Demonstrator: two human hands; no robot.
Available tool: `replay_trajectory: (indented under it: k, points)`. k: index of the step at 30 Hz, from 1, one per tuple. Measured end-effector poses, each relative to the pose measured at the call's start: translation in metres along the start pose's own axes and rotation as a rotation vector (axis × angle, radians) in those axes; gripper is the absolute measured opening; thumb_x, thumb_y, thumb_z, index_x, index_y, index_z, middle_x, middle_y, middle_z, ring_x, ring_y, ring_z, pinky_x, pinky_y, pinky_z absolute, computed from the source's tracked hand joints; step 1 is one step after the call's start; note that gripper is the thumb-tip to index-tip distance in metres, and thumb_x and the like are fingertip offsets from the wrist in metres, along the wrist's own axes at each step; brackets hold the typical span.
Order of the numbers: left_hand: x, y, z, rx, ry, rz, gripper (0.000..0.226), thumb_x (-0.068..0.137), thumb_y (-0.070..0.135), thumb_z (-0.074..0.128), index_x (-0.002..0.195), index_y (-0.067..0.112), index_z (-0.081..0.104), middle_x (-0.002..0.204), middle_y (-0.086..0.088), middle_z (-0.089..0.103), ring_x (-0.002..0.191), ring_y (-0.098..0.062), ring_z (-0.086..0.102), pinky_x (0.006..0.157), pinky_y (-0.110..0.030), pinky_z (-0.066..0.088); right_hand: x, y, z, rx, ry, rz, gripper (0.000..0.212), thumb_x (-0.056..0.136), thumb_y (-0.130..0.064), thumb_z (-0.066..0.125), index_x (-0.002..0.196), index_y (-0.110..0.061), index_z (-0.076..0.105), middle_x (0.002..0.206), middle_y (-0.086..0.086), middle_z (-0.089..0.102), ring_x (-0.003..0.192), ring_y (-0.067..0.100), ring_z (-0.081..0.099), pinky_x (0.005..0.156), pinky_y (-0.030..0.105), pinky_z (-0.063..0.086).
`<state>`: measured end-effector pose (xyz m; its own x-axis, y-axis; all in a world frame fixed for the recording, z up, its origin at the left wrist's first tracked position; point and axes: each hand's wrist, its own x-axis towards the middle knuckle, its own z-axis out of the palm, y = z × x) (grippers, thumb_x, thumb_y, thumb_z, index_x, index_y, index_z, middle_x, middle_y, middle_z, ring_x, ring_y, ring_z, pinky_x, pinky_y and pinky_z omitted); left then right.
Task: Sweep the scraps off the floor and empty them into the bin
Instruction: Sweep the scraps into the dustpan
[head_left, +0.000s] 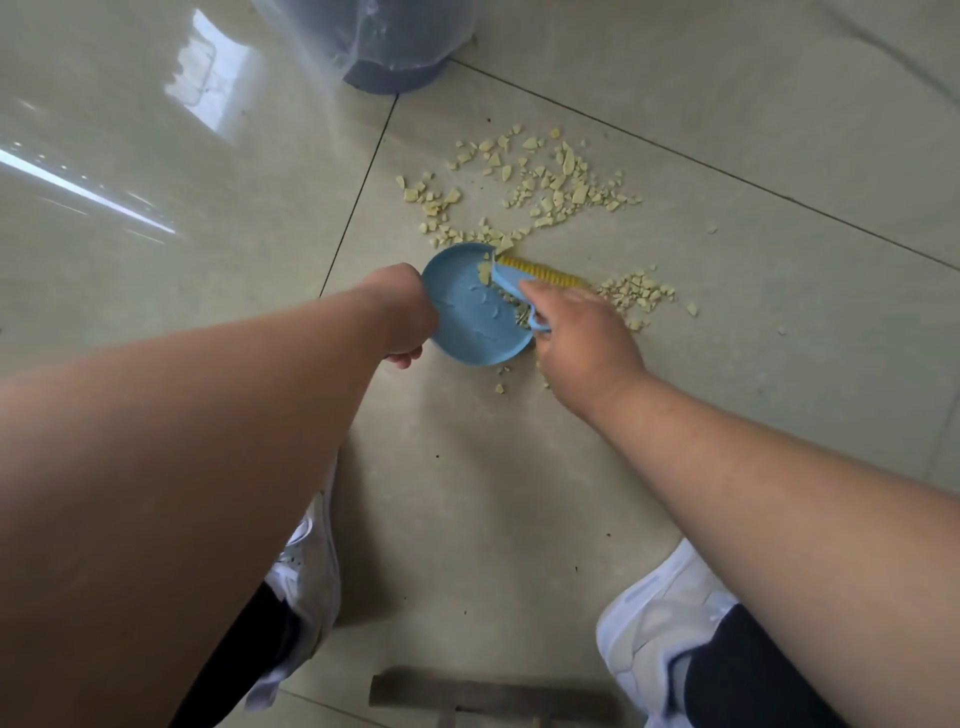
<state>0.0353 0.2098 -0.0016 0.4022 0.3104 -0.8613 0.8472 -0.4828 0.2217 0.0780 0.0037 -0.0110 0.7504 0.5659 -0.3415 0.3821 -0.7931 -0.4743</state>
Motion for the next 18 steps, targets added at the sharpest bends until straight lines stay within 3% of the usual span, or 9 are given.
replay_trajectory:
  k: [5,9,12,14,18]
  points:
    - [0.003,0.0,0.006,0.01,-0.019,-0.005,0.02,0.105,-0.004,0.047,0.097,-0.014,0.061,0.062,-0.022,0.06,0.036,-0.026,0.056,0.026,-0.016,0.035,-0.013,-0.019,0.011,0.004,-0.075,-0.139,0.053,0.089,-0.004,0.06,0.141,-0.013,0.056,0.141,0.009,0.061,0.13,0.032,0.053,0.109,0.046,0.043]
    - [0.006,-0.005,0.003,0.055,-0.018,-0.002,0.024,0.102,-0.005,0.049,0.082,-0.008,0.063,0.035,-0.01,0.057,0.02,-0.016,0.051,0.028,-0.016,0.037,-0.009,-0.011,-0.002,0.076,-0.02,-0.124,0.052,0.092,-0.005,0.058,0.142,-0.018,0.057,0.122,0.012,0.069,0.109,0.033,0.062,0.093,0.042,0.052]
    - [0.008,-0.01,0.001,0.04,0.003,0.043,0.024,0.1,-0.004,0.044,0.084,-0.005,0.061,0.053,-0.018,0.063,0.027,-0.02,0.056,0.03,-0.018,0.04,-0.002,0.013,-0.025,0.09,0.067,0.006,0.051,0.098,-0.01,0.053,0.146,-0.027,0.051,0.112,0.006,0.065,0.091,0.024,0.062,0.077,0.031,0.051]
    - [0.011,-0.012,0.001,0.028,0.003,0.056,0.021,0.1,-0.001,0.042,0.098,-0.005,0.063,0.069,-0.022,0.067,0.041,-0.026,0.061,0.03,-0.019,0.042,0.0,0.037,-0.042,0.064,0.15,0.101,0.05,0.099,-0.01,0.051,0.146,-0.026,0.051,0.123,0.008,0.066,0.101,0.026,0.064,0.085,0.027,0.049]
    - [0.015,-0.011,0.0,0.061,0.0,0.066,0.022,0.102,0.0,0.043,0.111,-0.005,0.062,0.075,-0.023,0.067,0.048,-0.028,0.062,0.029,-0.02,0.043,-0.01,0.089,-0.062,-0.015,0.251,0.304,0.043,0.099,-0.014,0.049,0.141,-0.019,0.056,0.128,0.018,0.067,0.115,0.037,0.061,0.094,0.038,0.048]
